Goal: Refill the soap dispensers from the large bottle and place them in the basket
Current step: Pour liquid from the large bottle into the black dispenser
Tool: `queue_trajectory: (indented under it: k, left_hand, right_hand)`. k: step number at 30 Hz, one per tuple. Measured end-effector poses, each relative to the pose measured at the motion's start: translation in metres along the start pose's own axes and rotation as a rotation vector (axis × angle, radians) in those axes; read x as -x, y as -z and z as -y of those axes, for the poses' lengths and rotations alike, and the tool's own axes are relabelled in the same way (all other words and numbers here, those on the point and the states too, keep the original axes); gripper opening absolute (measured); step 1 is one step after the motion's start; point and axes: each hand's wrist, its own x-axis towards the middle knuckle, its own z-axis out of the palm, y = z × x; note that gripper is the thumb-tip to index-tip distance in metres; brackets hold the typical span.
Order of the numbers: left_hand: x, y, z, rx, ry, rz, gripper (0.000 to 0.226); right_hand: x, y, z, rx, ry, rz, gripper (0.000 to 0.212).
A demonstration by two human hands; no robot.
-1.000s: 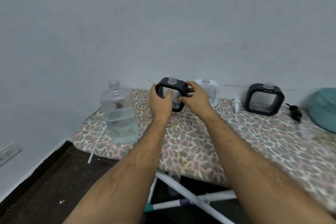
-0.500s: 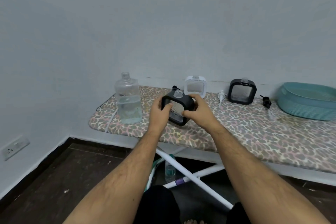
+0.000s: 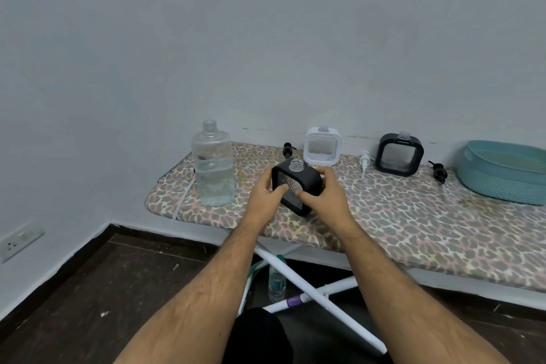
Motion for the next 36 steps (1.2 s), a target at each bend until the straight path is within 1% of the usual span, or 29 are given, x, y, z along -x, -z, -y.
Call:
queue_trajectory:
  k: [4,9,11,13,16,18,19,21,23,24,26,28,30,32,33,36]
  left_hand:
    - [0.007,0.005,0.003,-0.007,-0.031,-0.085,0.054]
    - [0.020,0.020,0.003,-0.029,-0.053,-0.110,0.048]
    - [0.025,0.027,0.001,-0.056,-0.095,-0.196,0.039]
    - [0.031,0.034,-0.001,-0.090,-0.157,-0.321,0.028]
    - [0.036,0.049,-0.005,-0.134,-0.230,-0.503,0.019]
    - [0.035,0.060,-0.009,-0.164,-0.265,-0.612,0.021]
    - [0.033,0.067,-0.010,-0.165,-0.268,-0.656,0.026]
    - [0.027,0.080,-0.012,-0.158,-0.245,-0.710,0.047]
    - [0.019,0.093,-0.015,-0.188,-0.203,-0.708,0.072]
    - [0.013,0.099,-0.014,-0.195,-0.171,-0.679,0.082]
    - [0.004,0.108,-0.014,-0.163,-0.091,-0.606,0.091]
    - [-0.004,0.116,-0.012,-0.116,-0.039,-0.518,0.087]
    - [-0.009,0.119,-0.008,-0.081,-0.051,-0.417,0.070]
    - [-0.010,0.119,-0.005,-0.063,-0.070,-0.362,0.054]
    - [-0.011,0.119,-0.003,-0.063,-0.071,-0.361,0.052]
    - [-0.012,0.118,-0.002,-0.090,-0.069,-0.404,0.057]
  right_hand:
    - [-0.001,-0.005,-0.003,-0.005,0.005,0.011,0.060]
    - [0.002,-0.012,-0.006,-0.027,0.000,-0.015,0.061]
    - [0.003,-0.014,-0.008,-0.052,-0.025,-0.018,0.059]
    - [0.004,-0.015,-0.009,-0.036,-0.020,-0.024,0.055]
    - [0.005,-0.017,-0.009,-0.038,-0.019,-0.039,0.053]
    - [0.007,-0.019,-0.007,-0.044,-0.020,-0.054,0.051]
    - [0.008,-0.019,-0.006,-0.041,-0.018,-0.059,0.050]
    - [0.010,-0.020,-0.005,-0.046,-0.015,-0.066,0.049]
    - [0.012,-0.021,-0.005,-0.049,-0.012,-0.067,0.051]
    - [0.012,-0.021,-0.005,-0.048,-0.012,-0.065,0.052]
    - [0.012,-0.021,-0.005,-0.047,-0.011,-0.063,0.051]
    - [0.011,-0.021,-0.007,-0.056,-0.017,-0.062,0.050]
    - [0.010,-0.022,-0.008,-0.066,-0.033,-0.055,0.051]
    - [0.010,-0.023,-0.011,-0.073,-0.043,-0.048,0.053]
    - [0.010,-0.023,-0.011,-0.071,-0.045,-0.050,0.054]
    - [0.010,-0.022,-0.011,-0.055,-0.042,-0.054,0.055]
